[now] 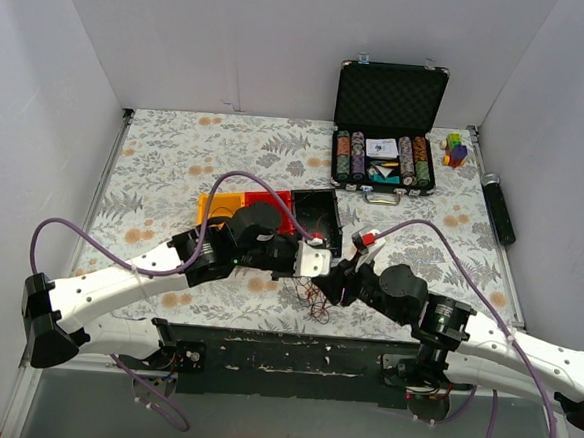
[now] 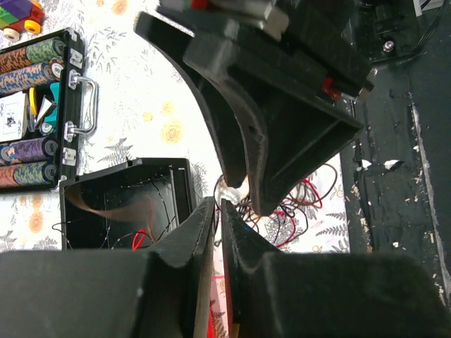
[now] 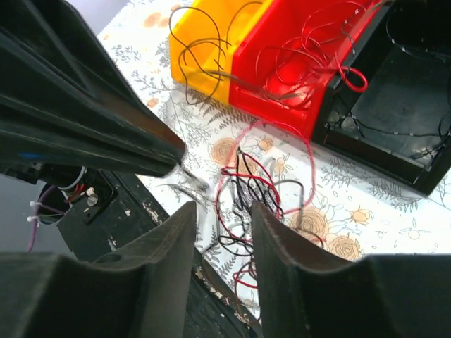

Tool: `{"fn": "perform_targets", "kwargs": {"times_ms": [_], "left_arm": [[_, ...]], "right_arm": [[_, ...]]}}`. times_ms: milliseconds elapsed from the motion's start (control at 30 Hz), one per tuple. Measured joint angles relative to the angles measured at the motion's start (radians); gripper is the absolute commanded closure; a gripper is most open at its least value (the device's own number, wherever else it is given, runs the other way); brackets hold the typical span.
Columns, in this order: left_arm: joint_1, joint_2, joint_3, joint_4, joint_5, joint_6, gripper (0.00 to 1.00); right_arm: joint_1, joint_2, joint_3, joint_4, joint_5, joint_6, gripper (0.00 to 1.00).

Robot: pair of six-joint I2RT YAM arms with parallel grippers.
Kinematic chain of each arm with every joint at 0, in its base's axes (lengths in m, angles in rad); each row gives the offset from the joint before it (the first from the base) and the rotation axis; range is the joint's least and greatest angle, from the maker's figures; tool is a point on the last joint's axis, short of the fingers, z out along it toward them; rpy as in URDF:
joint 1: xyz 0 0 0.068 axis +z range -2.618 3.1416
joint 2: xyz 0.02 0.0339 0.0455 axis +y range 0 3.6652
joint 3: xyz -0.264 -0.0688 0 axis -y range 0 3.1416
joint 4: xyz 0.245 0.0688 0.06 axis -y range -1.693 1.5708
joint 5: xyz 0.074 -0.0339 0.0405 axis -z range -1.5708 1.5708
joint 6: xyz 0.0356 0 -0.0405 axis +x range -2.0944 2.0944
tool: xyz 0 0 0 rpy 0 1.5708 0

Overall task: Untangle the cables
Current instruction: Untie the cable.

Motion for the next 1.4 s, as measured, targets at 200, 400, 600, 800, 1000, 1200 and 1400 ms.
{"fn": "perform_targets", "kwargs": {"times_ms": [200, 400, 600, 800, 1000, 1200, 1400], "left_arm": [[0.0, -0.002, 0.039, -0.027, 0.002, -0.006, 0.72], [0.0, -0.009, 0.037, -0.062, 0.015, 0.013, 0.62], [0.0, -0.016, -0.027, -0.075, 0.036, 0.073, 0.44], [0.0, 0.005, -0.155, -0.178, 0.038, 0.208, 0.34], [0.0, 0.013, -0.22, -0.206, 0.035, 0.307, 0.37], [0.0, 0.04, -0.22, -0.125, 0.026, 0.306, 0.34], [0.0, 0.099, -0.165, -0.026, 0.047, 0.223, 0.32]], "right_arm": [[0.0, -0.04, -0.112, 0.024, 0.019, 0.048, 0.86], [0.0, -0.143, -0.152, 0.019, 0.031, 0.087, 0.99], [0.0, -0.184, -0.151, 0.01, 0.033, 0.102, 0.99], [0.0, -0.208, -0.151, -0.051, 0.051, 0.113, 0.99], [0.0, -0.264, -0.152, -0.085, 0.069, 0.131, 0.9], [0.0, -0.266, -0.152, -0.116, 0.08, 0.151, 0.8], [0.0, -0.299, -0.164, -0.169, 0.101, 0.183, 0.79]]}}
